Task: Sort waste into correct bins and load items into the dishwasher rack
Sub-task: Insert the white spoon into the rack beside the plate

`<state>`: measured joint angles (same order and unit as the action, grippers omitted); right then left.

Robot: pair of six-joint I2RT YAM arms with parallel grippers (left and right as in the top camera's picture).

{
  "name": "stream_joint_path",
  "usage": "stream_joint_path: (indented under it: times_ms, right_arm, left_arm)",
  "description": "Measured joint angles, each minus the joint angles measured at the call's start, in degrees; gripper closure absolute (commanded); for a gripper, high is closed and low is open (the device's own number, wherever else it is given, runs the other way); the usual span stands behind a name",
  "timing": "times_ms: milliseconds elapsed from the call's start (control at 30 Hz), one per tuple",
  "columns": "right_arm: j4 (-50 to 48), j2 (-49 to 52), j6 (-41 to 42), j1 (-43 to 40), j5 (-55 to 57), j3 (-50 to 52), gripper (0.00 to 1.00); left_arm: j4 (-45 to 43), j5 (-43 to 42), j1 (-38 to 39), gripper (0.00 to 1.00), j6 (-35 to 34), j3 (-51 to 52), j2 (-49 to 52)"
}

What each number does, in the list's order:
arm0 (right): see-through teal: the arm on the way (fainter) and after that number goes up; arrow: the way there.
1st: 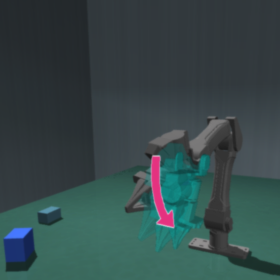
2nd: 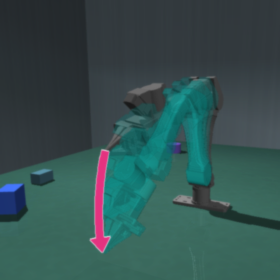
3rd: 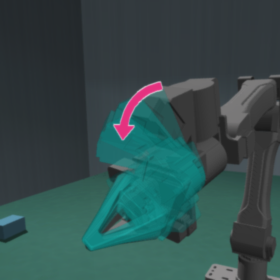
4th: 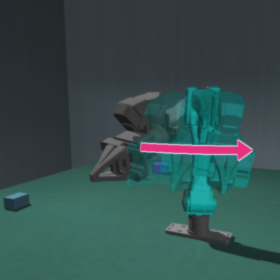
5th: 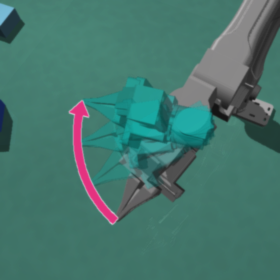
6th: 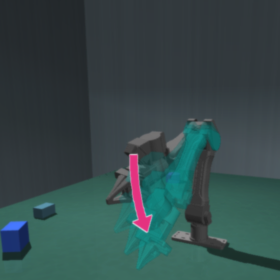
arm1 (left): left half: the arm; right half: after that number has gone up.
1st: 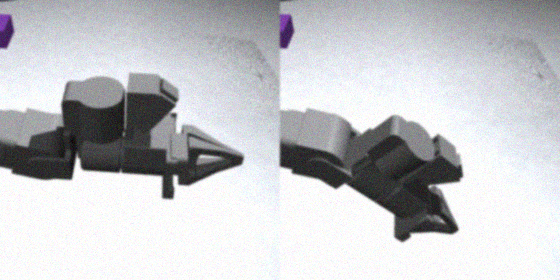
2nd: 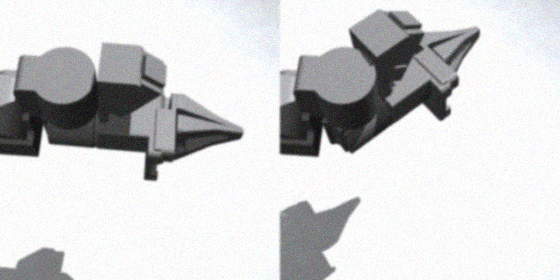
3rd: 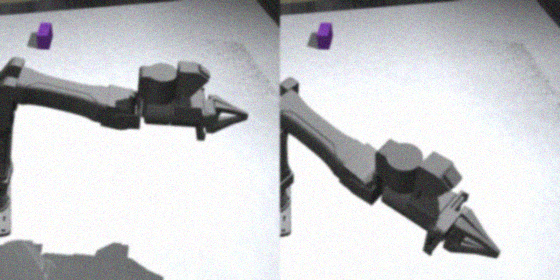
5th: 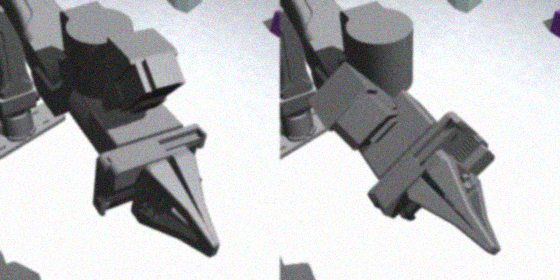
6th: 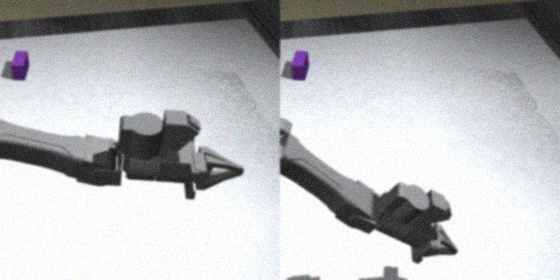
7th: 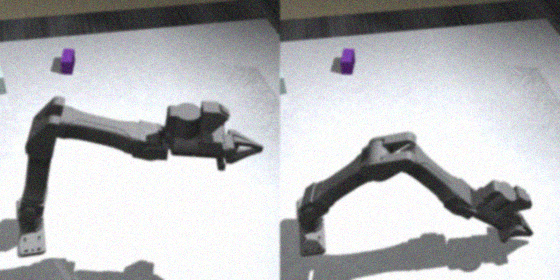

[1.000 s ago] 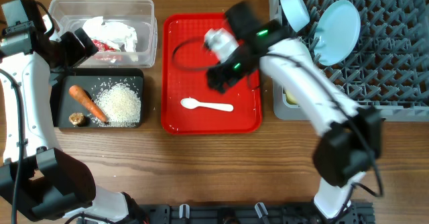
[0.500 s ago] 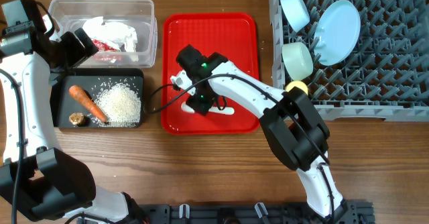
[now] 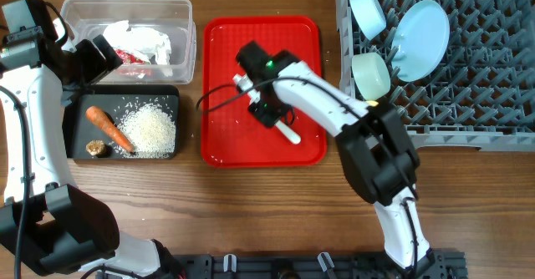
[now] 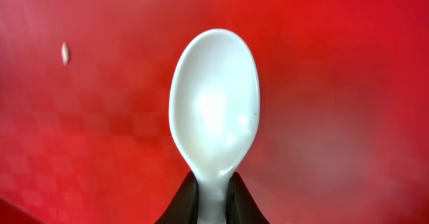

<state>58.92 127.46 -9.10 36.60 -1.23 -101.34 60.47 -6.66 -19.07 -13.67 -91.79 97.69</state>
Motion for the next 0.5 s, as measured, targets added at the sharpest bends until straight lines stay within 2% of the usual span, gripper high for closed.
stream_joint_path:
  times_ms: [67,167,267,367,500]
  right_arm:
    - [1.9,-4.6,1.6,-2.6,-0.9,-3.9,0.96]
    - [0.6,-18.3,4.3,-7.2,-1.3,-7.6,0.96]
    - [1.9,-32.5,9.0,-16.4,1.6,-10.2,0.96]
    - [8.2,-34.8,18.3,-27.0,4.3,-10.3,0.96]
    - [10.4,-33.9,23.0,-36.5,5.4,-6.2,0.96]
  left_arm:
    - [0.0,0.0,0.0,0.00,0.0,0.0,0.0]
    - [0.0,0.0,0.0,0.00,0.0,0.0,0.0]
    - [0.0,0.0,0.0,0.00,0.0,0.0,0.0]
    - [0.0,0.0,0.0,0.00,0.0,0.0,0.0]
    - [0.0,0.0,0.0,0.00,0.0,0.0,0.0]
